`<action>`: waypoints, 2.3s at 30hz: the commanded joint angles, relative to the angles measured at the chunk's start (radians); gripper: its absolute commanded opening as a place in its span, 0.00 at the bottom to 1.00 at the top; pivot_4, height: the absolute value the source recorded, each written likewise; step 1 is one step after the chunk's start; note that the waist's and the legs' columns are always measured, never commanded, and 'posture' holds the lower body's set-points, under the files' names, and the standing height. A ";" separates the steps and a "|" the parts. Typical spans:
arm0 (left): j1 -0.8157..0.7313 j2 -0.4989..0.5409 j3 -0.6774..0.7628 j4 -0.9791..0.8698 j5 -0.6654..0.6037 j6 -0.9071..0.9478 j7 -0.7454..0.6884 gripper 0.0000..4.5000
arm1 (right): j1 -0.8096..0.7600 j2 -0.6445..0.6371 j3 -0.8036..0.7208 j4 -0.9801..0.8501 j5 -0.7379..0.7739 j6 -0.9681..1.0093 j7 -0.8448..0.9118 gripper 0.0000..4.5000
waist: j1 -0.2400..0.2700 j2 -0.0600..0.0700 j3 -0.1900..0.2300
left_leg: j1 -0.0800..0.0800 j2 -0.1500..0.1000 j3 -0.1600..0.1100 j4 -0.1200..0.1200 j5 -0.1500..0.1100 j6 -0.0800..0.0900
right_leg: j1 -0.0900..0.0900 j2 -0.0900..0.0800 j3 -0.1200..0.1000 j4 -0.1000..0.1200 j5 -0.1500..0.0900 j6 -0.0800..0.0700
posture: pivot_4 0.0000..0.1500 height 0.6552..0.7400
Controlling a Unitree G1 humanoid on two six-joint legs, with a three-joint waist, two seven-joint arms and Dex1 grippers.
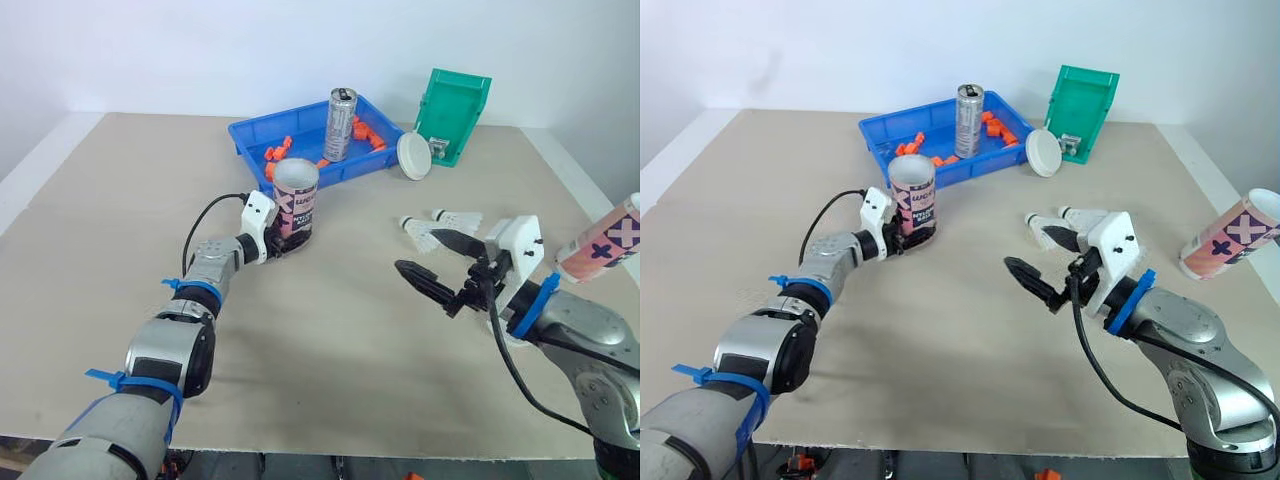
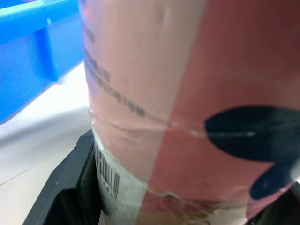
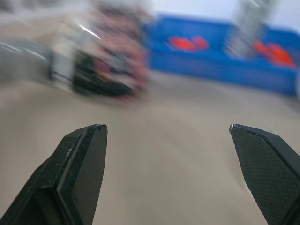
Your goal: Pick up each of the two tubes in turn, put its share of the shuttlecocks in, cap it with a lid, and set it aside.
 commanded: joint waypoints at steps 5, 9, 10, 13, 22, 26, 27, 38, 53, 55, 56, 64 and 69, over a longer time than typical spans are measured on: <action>0.052 0.092 -0.050 -0.305 -0.053 0.177 -0.364 0.65 | -0.104 0.072 0.067 0.168 -0.156 -0.033 -0.112 1.00 | -0.004 0.000 0.000 | 0.000 0.000 0.000 0.000 0.000 0.000 | 0.000 0.000 0.000 0.000 0.000 0.000 | 1.00 1.00; 0.120 0.178 -0.138 -0.467 -0.005 0.207 -0.470 0.65 | -0.168 0.119 0.114 0.272 -0.208 -0.055 -0.121 1.00 | -0.004 0.000 0.000 | 0.000 0.001 0.000 -0.001 0.000 0.000 | 0.000 0.000 0.000 0.001 0.000 -0.002 | 1.00 1.00; 0.135 0.204 -0.163 -0.483 0.021 0.185 -0.480 0.65 | -0.183 0.128 0.127 0.304 -0.224 -0.063 -0.122 1.00 | -0.004 0.001 0.000 | 0.000 0.001 0.000 -0.001 0.000 0.000 | 0.000 0.000 0.000 0.001 0.000 -0.002 | 1.00 1.00; 0.167 0.269 -0.223 -0.514 0.078 0.131 -0.505 0.65 | -0.219 0.152 0.144 0.376 -0.254 -0.093 -0.117 1.00 | -0.004 0.001 0.000 | 0.000 0.001 0.000 -0.001 0.000 0.000 | 0.000 0.001 0.000 0.001 0.000 -0.003 | 1.00 1.00; 0.226 0.379 -0.273 -0.720 0.052 0.197 -0.613 0.65 | -0.381 0.227 0.166 0.648 -0.316 -0.208 -0.093 1.00 | -0.008 0.001 0.000 | 0.001 0.002 0.001 0.000 0.000 0.000 | 0.000 0.001 0.000 0.002 0.000 -0.002 | 1.00 1.00; 0.244 0.391 -0.269 -0.792 0.020 0.264 -0.627 0.65 | -0.454 0.245 0.173 0.766 -0.345 -0.263 -0.077 1.00 | -0.013 0.001 0.000 | 0.001 0.002 0.001 0.000 0.000 0.000 | 0.000 0.001 0.000 0.003 0.000 -0.003 | 1.00 1.00; 0.251 0.396 -0.268 -0.802 0.016 0.271 -0.628 0.64 | -0.475 0.249 0.174 0.805 -0.354 -0.282 -0.076 0.94 | -0.014 0.001 0.000 | 0.001 0.002 0.001 0.000 0.000 0.000 | 0.000 0.001 0.000 0.003 0.000 -0.003 | 1.00 1.00; 0.305 0.424 -0.295 -0.844 0.035 0.278 -0.624 0.64 | -0.478 0.239 0.163 0.745 -0.359 -0.321 -0.024 0.01 | -0.025 0.001 0.000 | 0.001 0.002 0.000 0.000 0.000 0.000 | 0.000 0.001 0.000 0.003 0.000 -0.004 | 1.00 1.00; 0.260 0.410 -0.327 -0.749 0.024 0.370 -0.670 0.64 | -0.543 -0.046 0.295 0.051 -0.115 -0.248 0.508 0.01 | -0.029 0.002 0.000 | 0.003 0.002 0.000 0.000 0.000 0.000 | 0.001 0.001 -0.001 0.004 -0.001 -0.003 | 1.00 1.00; 0.249 0.407 -0.337 -0.729 0.035 0.360 -0.673 0.64 | -0.608 -0.032 0.354 0.083 -0.163 -0.281 0.538 0.01 | -0.029 0.002 0.000 | 0.004 0.002 0.001 0.000 0.000 0.000 | 0.001 0.001 -0.001 0.004 -0.001 -0.004 | 1.00 1.00; 0.244 0.405 -0.341 -0.719 0.039 0.356 -0.674 0.64 | -0.636 -0.021 0.378 0.105 -0.182 -0.292 0.544 0.01 | -0.028 0.002 0.000 | 0.005 0.003 0.001 0.000 0.000 0.001 | 0.001 0.001 -0.001 0.004 -0.001 -0.004 | 1.00 1.00; 0.216 0.393 -0.359 -0.705 0.043 0.388 -0.686 0.64 | -0.765 0.079 0.588 0.278 -0.373 -0.415 0.608 0.01 | -0.023 0.002 0.000 | 0.002 0.002 0.000 0.000 0.000 0.000 | 0.000 0.001 -0.002 0.004 -0.003 -0.005 | 1.00 1.00; 0.221 0.392 -0.355 -0.723 0.041 0.404 -0.685 0.64 | -0.807 0.112 0.597 0.303 -0.371 -0.416 0.650 0.17 | -0.022 0.002 0.000 | 0.002 0.002 -0.001 0.000 0.000 0.000 | 0.000 0.000 -0.003 0.005 -0.002 -0.006 | 1.00 1.00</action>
